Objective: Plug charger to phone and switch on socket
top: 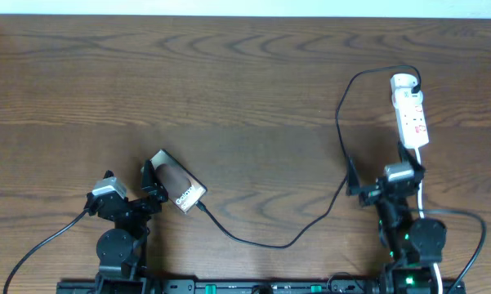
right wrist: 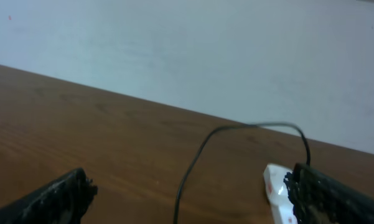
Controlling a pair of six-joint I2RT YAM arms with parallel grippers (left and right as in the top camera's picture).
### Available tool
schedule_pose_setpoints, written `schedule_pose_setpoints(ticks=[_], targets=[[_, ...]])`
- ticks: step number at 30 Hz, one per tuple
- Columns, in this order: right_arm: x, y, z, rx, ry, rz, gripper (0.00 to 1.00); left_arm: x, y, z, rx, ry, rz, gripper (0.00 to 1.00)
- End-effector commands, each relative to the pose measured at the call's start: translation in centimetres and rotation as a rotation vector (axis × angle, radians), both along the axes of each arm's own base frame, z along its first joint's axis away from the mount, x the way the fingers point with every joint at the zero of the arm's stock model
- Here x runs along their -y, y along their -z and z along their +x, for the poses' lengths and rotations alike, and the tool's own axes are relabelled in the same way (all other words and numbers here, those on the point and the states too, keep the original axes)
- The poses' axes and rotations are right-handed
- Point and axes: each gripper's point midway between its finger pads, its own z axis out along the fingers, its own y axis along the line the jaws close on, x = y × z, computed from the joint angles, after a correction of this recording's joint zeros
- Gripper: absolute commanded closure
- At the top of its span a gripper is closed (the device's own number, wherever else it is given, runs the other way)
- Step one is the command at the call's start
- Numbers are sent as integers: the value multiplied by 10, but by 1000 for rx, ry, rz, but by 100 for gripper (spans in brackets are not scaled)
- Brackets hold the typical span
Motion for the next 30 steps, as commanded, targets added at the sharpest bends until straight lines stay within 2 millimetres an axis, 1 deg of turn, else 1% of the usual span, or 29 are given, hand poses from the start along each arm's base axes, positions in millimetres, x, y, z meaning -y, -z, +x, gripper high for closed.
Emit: schedule_pose_setpoints(ticks=[1, 4, 7, 30], targets=[[3, 20, -12, -28, 16, -13, 1, -2, 18, -1, -55, -9, 25, 12], [6, 31, -20, -70, 26, -15, 1, -2, 18, -1, -55, -9, 25, 12], [9, 34, -22, -83, 44, 4, 1, -2, 18, -1, -55, -9, 25, 12], [9, 34, -22, -81, 44, 4, 1, -2, 18, -1, -55, -9, 25, 12]])
